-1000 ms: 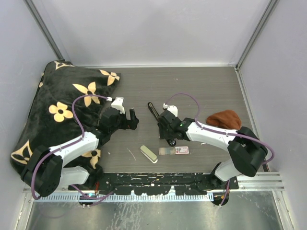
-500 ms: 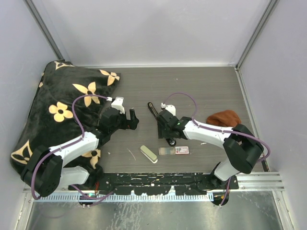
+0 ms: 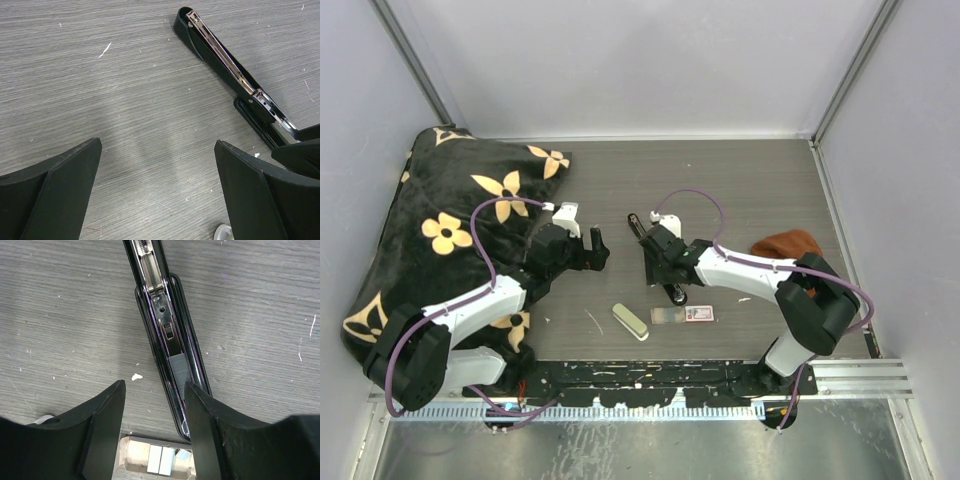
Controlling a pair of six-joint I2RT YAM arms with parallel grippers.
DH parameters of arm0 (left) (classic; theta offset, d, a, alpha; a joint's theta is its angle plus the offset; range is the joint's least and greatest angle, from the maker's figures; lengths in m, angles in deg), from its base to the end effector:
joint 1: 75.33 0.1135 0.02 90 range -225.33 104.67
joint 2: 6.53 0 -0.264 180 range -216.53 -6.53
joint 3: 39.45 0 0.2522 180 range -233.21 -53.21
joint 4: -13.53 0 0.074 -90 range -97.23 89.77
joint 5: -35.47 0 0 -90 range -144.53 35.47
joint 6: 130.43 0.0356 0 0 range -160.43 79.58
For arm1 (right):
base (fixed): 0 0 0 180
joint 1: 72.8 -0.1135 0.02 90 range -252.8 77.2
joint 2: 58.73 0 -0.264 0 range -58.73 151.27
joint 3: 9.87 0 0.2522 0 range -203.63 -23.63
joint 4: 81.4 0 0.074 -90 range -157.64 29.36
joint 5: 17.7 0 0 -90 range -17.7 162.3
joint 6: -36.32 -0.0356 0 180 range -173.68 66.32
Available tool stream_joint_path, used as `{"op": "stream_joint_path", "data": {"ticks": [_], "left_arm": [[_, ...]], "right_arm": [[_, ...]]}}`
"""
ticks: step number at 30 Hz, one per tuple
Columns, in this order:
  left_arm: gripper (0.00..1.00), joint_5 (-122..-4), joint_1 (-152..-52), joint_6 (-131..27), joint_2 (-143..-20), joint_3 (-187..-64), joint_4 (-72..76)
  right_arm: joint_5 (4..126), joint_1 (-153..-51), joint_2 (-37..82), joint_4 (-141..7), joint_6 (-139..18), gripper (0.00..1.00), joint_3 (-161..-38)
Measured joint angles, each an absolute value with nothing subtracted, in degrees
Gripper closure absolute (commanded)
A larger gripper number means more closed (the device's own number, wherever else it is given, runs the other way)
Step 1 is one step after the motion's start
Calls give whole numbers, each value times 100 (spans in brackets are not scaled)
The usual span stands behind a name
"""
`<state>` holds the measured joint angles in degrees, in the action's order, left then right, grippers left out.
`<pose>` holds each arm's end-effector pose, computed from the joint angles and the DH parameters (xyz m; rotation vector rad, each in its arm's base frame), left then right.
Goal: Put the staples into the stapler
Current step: Install the staple into the stapler.
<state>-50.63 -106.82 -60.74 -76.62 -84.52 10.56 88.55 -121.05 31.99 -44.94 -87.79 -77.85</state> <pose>0.2190 -0.1313 0.2037 0.1613 2.0880 -0.4855 0.2147 0.2256 0.1871 -0.2143 2.5422 0.1884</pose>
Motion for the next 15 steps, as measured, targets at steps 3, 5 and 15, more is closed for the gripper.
{"op": "stream_joint_path", "data": {"ticks": [3,5,15], "left_arm": [[1,-5063,-10682,-6072,-7662,-8452,1056],[1,-5063,-10682,-6072,-7662,-8452,1056],[2,-5034,-10682,-6063,-7662,-8452,1056]], "right_arm": [[8876,-12088,3273,-4501,-8740,44,-7857],[8879,-12066,3341,-4525,-8709,44,-7918],[8868,-11976,3555,-4706,-8604,44,-8091]]}}
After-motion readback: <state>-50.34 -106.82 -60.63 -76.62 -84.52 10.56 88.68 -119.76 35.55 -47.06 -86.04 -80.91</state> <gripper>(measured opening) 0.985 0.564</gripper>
